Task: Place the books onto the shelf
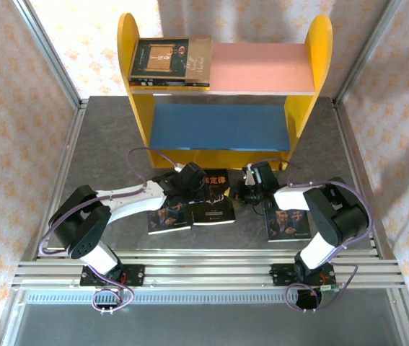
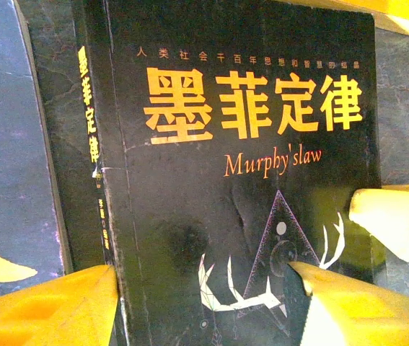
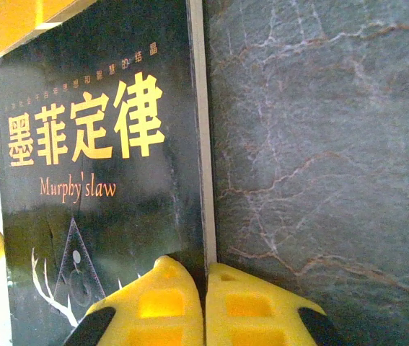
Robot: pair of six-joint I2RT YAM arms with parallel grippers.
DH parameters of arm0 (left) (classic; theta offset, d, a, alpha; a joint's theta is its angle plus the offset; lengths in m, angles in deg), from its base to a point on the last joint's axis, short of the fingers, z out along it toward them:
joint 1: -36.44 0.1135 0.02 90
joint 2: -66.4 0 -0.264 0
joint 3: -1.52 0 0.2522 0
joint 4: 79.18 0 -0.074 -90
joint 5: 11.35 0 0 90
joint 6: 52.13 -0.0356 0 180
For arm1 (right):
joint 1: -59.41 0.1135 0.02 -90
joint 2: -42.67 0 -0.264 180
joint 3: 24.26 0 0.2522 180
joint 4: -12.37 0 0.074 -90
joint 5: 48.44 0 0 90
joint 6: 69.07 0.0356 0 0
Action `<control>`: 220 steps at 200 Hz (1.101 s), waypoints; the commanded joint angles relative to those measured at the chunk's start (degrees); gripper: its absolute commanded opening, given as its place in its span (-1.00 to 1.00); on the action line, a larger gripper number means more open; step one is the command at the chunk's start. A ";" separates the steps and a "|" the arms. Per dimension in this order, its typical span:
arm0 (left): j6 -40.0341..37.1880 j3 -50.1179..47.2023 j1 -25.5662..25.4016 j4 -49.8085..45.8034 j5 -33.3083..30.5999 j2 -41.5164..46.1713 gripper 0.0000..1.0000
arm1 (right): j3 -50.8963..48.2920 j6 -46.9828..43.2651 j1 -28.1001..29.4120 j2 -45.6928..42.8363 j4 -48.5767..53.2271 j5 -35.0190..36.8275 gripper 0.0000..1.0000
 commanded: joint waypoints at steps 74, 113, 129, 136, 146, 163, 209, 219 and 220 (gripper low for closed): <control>0.90 1.43 -0.70 -1.78 -1.83 -1.73 0.24 | -3.11 0.03 1.18 3.47 10.11 6.28 -0.89; 1.90 1.40 -0.61 -3.51 -4.33 -4.01 0.23 | -3.08 0.03 1.22 3.32 10.21 6.38 -0.89; 2.27 1.46 -0.71 -3.89 -5.03 -4.74 0.24 | -3.16 -0.11 1.18 3.29 10.29 6.52 -0.89; 2.44 1.49 -0.72 -4.37 -5.63 -4.97 0.24 | -3.22 -0.09 1.22 3.24 10.38 6.56 -0.89; 2.56 1.52 -0.71 -4.73 -6.24 -5.19 0.24 | -3.31 -0.14 1.19 3.05 10.47 6.56 -0.89; 2.64 1.64 -0.67 -4.99 -6.84 -5.99 0.24 | -3.39 -0.15 1.18 2.87 10.45 6.64 -0.89; 3.08 3.02 -0.72 -7.63 -8.77 -8.73 0.24 | -3.60 -0.21 1.19 2.69 10.99 7.55 -0.89; 3.14 2.97 -0.69 -7.81 -9.22 -8.69 0.24 | -3.73 -0.39 1.18 2.72 11.42 7.82 -0.90; 3.15 3.01 -0.66 -7.84 -9.23 -8.67 0.24 | -3.76 -0.46 1.18 2.66 11.48 7.86 -0.90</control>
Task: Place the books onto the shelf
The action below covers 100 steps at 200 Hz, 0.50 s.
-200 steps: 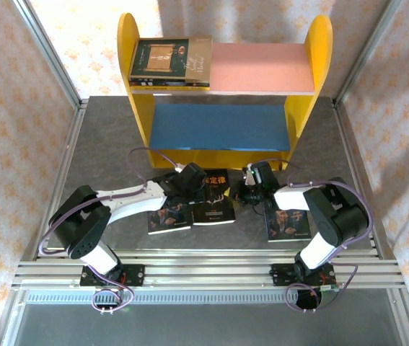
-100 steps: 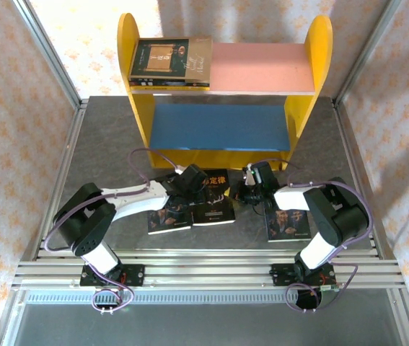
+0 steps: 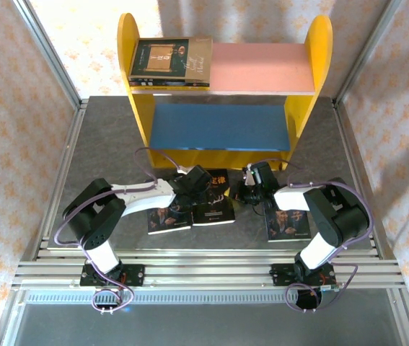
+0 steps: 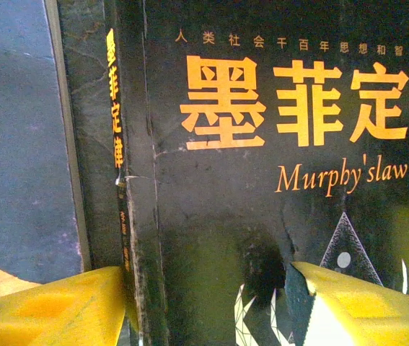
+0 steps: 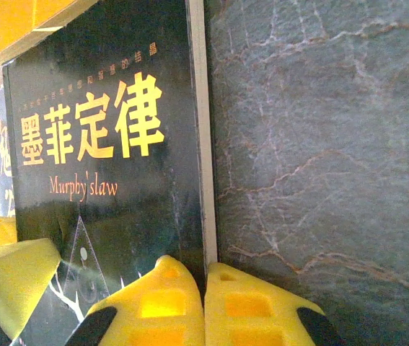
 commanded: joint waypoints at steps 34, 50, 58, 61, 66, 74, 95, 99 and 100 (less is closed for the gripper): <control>-0.06 -0.04 0.20 -1.71 -0.96 -1.94 0.22 | -3.62 -0.12 0.96 3.16 10.62 6.46 -0.90; -0.99 -1.73 0.15 5.25 4.64 -1.05 0.19 | -3.20 0.01 0.95 3.51 10.36 6.16 -0.90; -1.19 -2.57 0.16 9.21 7.87 -0.25 0.19 | -3.03 0.03 0.95 3.81 10.41 6.01 -0.90; -1.16 -3.04 0.18 10.65 8.93 0.10 0.18 | -2.96 0.01 0.98 3.90 10.39 5.97 -0.90; -1.13 -3.69 0.17 13.00 10.64 0.59 0.18 | -2.84 -0.02 0.96 4.11 10.31 5.76 -0.90; -1.08 -4.53 0.15 16.86 13.79 1.56 0.18 | -2.72 0.10 0.96 4.37 10.14 5.51 -0.90; -0.56 -5.26 0.16 22.19 18.73 3.73 0.18 | -2.65 0.11 0.96 4.51 10.10 5.33 -0.90; -0.54 -5.24 0.23 22.46 19.07 4.09 0.18 | -2.61 0.07 0.96 4.48 10.10 5.27 -0.90; -0.53 -5.25 0.19 22.52 19.12 4.16 0.17 | -2.59 0.11 0.96 4.44 10.12 5.27 -0.89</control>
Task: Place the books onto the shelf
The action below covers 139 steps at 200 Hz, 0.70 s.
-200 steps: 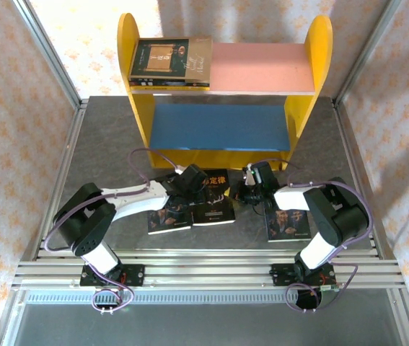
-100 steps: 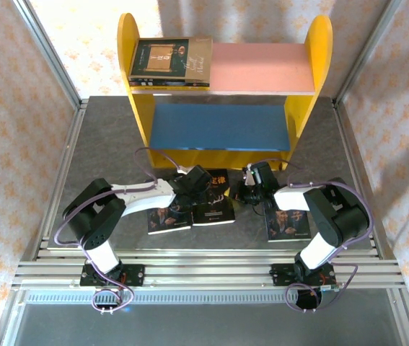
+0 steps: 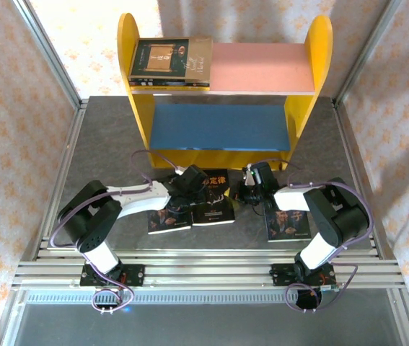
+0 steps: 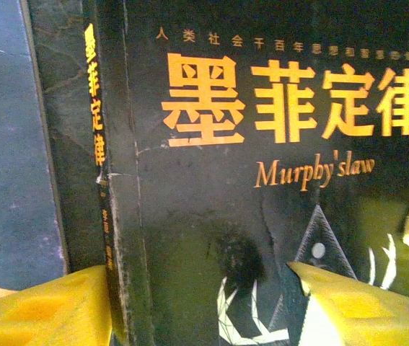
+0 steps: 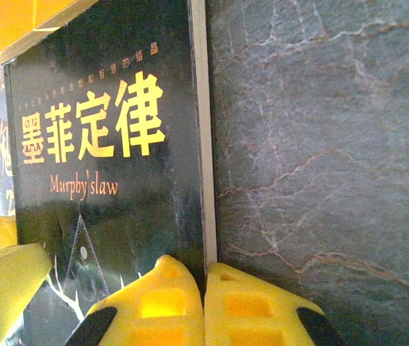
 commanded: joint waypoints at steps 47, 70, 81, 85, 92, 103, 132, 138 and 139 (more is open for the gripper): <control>-0.13 -0.89 -1.19 15.50 14.79 4.28 0.13 | -2.09 -0.04 0.81 4.23 10.73 5.39 -0.87; 0.26 -1.87 -1.15 17.17 15.53 4.87 0.09 | -1.98 0.01 0.83 4.36 10.73 5.39 -0.85; 0.61 -2.29 -1.18 18.03 15.92 5.21 0.08 | -1.90 -0.04 0.81 4.43 10.78 5.36 -0.84; 0.70 -2.46 -1.11 18.26 15.98 5.28 0.08 | -1.90 -0.02 0.82 4.45 10.76 5.26 -0.83; 0.84 -2.61 -1.20 18.64 16.14 5.41 0.05 | -1.84 0.03 0.82 4.44 10.78 5.30 -0.83; 0.96 -2.95 -1.20 19.90 16.72 5.66 0.04 | -1.82 -0.02 0.81 4.44 10.69 5.30 -0.82; 1.40 -3.69 -1.06 22.31 17.93 5.95 -0.01 | -1.82 -0.02 0.83 4.66 10.52 5.22 -0.79; 1.73 -4.01 -1.07 23.25 18.38 6.01 -0.02 | -1.81 0.00 0.81 4.72 10.36 5.16 -0.79; 1.72 -4.04 -1.09 23.48 18.45 5.98 -0.02 | -1.81 0.01 0.81 4.71 10.40 5.19 -0.79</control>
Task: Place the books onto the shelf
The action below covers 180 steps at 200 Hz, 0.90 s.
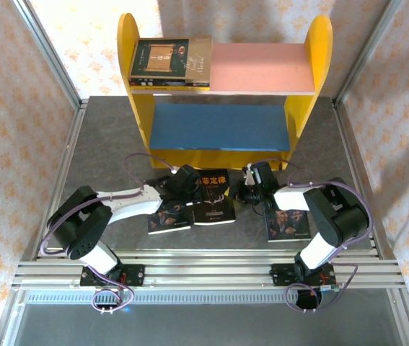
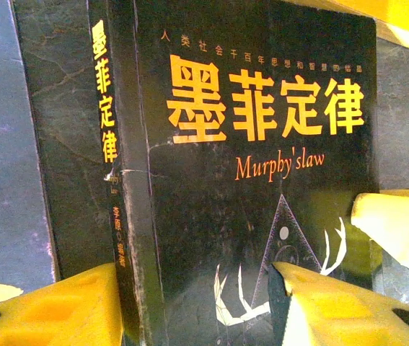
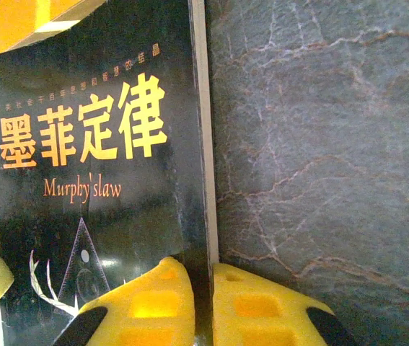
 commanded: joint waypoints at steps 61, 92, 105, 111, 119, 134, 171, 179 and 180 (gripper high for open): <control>2.63 -1.21 -1.95 20.97 15.55 1.82 -0.12 | -2.81 0.31 0.85 4.48 9.39 4.82 -0.72; 2.90 -1.95 -2.01 22.46 15.70 1.97 -0.17 | -3.32 0.42 0.85 4.08 9.35 4.98 -0.68; 2.01 -0.95 -1.98 19.14 14.37 2.08 -0.19 | -3.55 0.44 0.85 3.84 9.22 5.14 -0.68; 1.61 -0.47 -1.95 17.27 13.55 2.08 -0.20 | -3.58 0.50 0.85 3.63 9.26 5.17 -0.68; 0.84 0.46 -1.95 14.48 12.12 2.17 -0.23 | -3.68 0.45 0.85 3.64 9.24 5.18 -0.67; -0.92 2.47 -1.97 6.78 8.21 2.33 -0.29 | -3.68 0.42 0.92 3.46 9.48 5.26 -0.65; -3.06 4.74 -1.98 -1.42 2.71 2.96 -0.37 | -3.77 0.48 0.86 2.91 9.77 5.70 -0.43; -3.11 4.77 -1.97 -1.72 2.40 2.89 -0.38 | -3.77 0.44 0.88 2.86 9.78 5.80 -0.40; -3.13 4.80 -2.00 -1.71 2.43 2.88 -0.38 | -3.73 0.41 0.86 2.81 9.79 5.86 -0.39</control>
